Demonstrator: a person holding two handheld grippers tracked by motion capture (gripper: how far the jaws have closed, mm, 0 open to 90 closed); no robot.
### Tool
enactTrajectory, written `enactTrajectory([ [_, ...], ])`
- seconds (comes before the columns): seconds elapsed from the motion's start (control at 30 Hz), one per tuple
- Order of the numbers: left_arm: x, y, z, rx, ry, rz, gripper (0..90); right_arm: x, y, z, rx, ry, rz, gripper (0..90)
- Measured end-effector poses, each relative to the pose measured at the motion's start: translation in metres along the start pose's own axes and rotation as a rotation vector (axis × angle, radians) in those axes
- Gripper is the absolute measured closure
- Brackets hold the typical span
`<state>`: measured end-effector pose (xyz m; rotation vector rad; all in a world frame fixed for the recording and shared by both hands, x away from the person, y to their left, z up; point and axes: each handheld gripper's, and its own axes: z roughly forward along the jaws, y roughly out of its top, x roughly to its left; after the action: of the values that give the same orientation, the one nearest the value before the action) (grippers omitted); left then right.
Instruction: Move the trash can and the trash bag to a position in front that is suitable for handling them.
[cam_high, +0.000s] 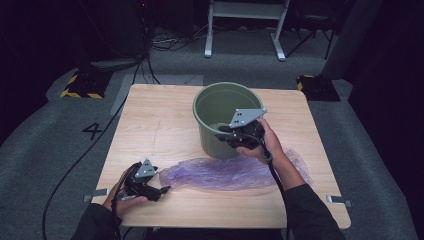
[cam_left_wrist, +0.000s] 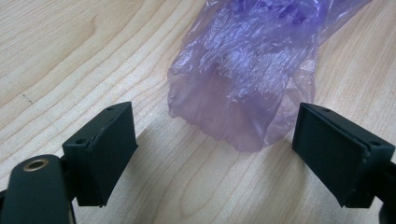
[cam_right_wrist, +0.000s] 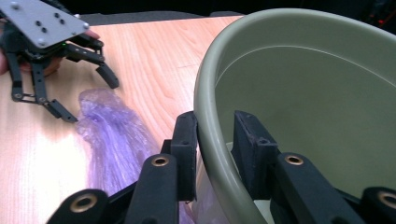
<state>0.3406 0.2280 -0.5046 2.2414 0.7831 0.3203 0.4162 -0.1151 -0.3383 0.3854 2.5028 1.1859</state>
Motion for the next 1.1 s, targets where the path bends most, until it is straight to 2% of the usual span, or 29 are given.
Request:
enactTrajectory([
  [0.03,0.0,0.0,0.0,0.0,0.0,0.0,13.2,0.0,-0.001,-0.001,-0.003,-0.007,0.002,65.3],
  [0.2,0.0,0.0,0.0,0.0,0.0,0.0,13.2,0.004,-0.004,-0.014,-0.037,-0.051,0.016,40.6],
  [0.3,0.0,0.0,0.0,0.0,0.0,0.0,13.1,0.008,-0.008,-0.03,-0.101,-0.048,0.013,36.9],
  [0.33,0.0,0.0,0.0,0.0,0.0,0.0,13.1,0.008,-0.008,-0.03,-0.101,-0.048,0.013,36.9],
  [0.37,0.0,0.0,0.0,0.0,0.0,0.0,13.1,0.01,-0.012,-0.041,-0.128,-0.068,0.028,34.4],
  [0.53,-0.001,0.0,0.0,0.0,-0.001,0.001,13.1,0.014,-0.024,-0.064,-0.157,-0.126,0.067,27.9],
  [0.67,-0.001,0.0,0.001,0.0,-0.006,0.004,13.1,0.018,-0.042,-0.084,-0.182,-0.19,0.108,25.3],
  [0.73,-0.001,0.001,0.001,0.002,-0.009,0.007,13.1,0.022,-0.05,-0.091,-0.196,-0.228,0.109,25.0],
  [0.8,-0.001,0.001,0.001,0.004,-0.008,0.007,13.1,0.029,-0.062,-0.1,-0.229,-0.258,0.129,26.1],
  [0.83,-0.001,0.001,0.001,0.002,-0.009,0.007,13.1,0.033,-0.068,-0.102,-0.251,-0.258,0.143,26.1],
  [0.93,-0.002,0.001,0.001,0.001,-0.01,0.008,13.1,0.044,-0.087,-0.101,-0.258,-0.257,0.168,26.6],
  [1.1,-0.005,0.003,0.003,0.001,-0.013,0.013,13.1,0.056,-0.115,-0.078,-0.19,-0.224,0.219,27.0],
])
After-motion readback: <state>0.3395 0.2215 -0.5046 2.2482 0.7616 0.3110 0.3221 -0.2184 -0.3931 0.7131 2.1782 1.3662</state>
